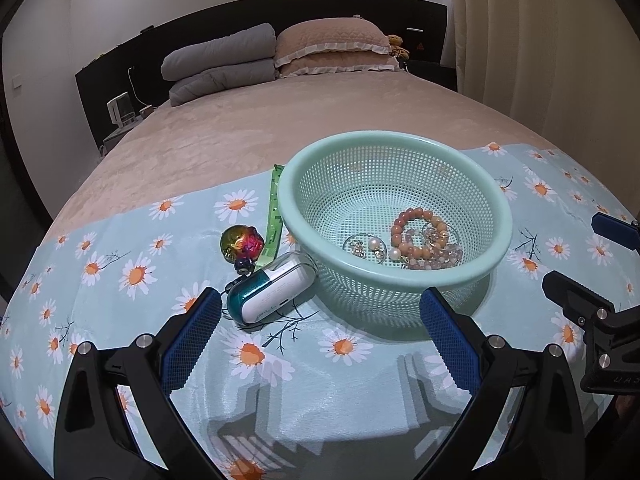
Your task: Organize jewelry
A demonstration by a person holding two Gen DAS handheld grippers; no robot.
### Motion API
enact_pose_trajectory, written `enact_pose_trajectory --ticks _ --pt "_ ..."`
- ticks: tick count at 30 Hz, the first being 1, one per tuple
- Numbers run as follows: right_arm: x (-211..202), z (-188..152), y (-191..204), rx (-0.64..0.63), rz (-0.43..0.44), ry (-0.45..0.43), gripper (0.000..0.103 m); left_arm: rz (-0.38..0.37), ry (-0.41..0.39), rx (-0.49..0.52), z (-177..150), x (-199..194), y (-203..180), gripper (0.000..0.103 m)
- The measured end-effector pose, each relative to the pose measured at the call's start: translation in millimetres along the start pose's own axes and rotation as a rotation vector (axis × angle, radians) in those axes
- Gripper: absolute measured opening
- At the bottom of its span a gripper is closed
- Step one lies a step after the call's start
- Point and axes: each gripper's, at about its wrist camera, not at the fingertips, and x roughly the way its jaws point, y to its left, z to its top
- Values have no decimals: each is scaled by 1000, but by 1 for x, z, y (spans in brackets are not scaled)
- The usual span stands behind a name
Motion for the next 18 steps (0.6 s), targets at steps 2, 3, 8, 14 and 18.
enact_pose_trajectory --ticks 2,3,8,14,18 --pt "-1 0 0 -2 2 -6 95 0 -5 8 -1 -1 -2 97" --pt "-2 0 1 -3 3 -7 95 1 -6 12 -1 -1 -2 97" --pt "-2 0 2 -11 -8 -12 95 10 -12 6 0 -2 -1 97" --pt "-3 0 1 3 -7 -19 95 2 -3 0 0 0 1 97" --pt "-2 -1 1 2 -15 -15 95 1 -11 12 -1 -1 -1 97"
